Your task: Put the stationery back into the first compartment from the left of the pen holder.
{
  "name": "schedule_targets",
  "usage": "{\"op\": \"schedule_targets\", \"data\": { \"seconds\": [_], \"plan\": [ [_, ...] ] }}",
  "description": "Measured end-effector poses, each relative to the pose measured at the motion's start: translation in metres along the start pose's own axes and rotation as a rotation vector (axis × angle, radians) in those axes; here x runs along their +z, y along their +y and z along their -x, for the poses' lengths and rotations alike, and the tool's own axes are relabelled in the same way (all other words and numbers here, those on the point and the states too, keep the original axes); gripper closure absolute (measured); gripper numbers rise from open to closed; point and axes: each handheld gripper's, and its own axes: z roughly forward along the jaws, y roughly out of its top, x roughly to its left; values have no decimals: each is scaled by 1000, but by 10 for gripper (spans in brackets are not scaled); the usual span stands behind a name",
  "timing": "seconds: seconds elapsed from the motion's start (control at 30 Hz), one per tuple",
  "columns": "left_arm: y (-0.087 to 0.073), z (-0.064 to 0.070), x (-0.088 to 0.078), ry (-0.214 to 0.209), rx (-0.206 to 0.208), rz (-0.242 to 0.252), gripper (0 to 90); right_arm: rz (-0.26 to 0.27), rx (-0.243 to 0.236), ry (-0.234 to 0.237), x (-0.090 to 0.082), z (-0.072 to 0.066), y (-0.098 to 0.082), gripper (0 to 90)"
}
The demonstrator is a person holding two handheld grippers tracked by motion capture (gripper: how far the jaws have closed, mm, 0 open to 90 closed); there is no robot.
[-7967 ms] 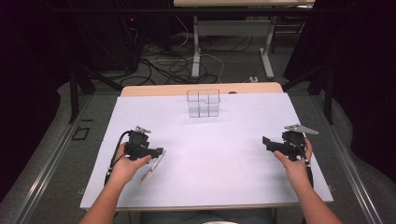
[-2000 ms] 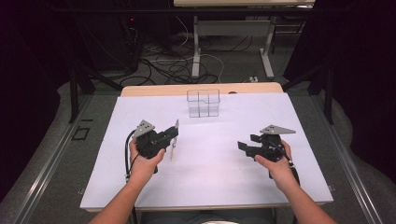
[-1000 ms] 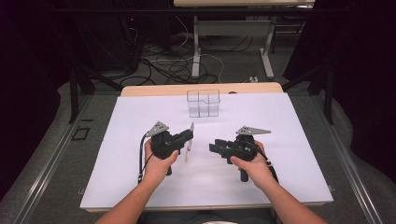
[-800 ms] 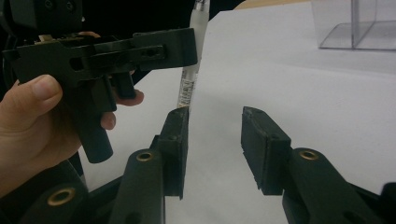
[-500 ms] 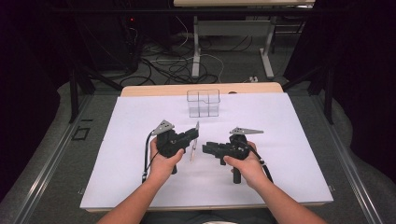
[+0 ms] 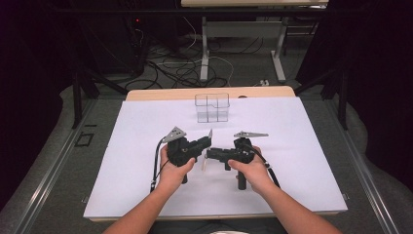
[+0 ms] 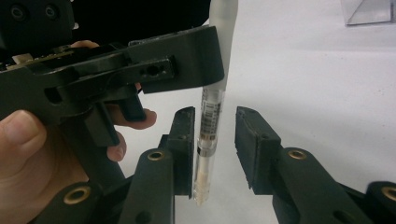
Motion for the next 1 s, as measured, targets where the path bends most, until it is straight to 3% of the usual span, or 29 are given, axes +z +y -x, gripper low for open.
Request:
{"op": "schedule_targets", "data": {
  "seconds": [0.23, 0.87, 0.93, 1.0],
  "plan": [
    [-1, 2, 0, -7, 6, -4, 802, -2, 43, 6, 3, 0, 0, 708],
    [0, 1, -3, -19, 4, -14, 797, -30, 82, 27, 13, -2, 3, 792],
    [1, -1, -4, -11, -1, -15, 786, -33, 62, 23, 15, -2, 5, 792],
    [2, -3, -6, 3, -1, -11, 719, -43, 45, 14, 18, -2, 7, 793]
  ]
}}
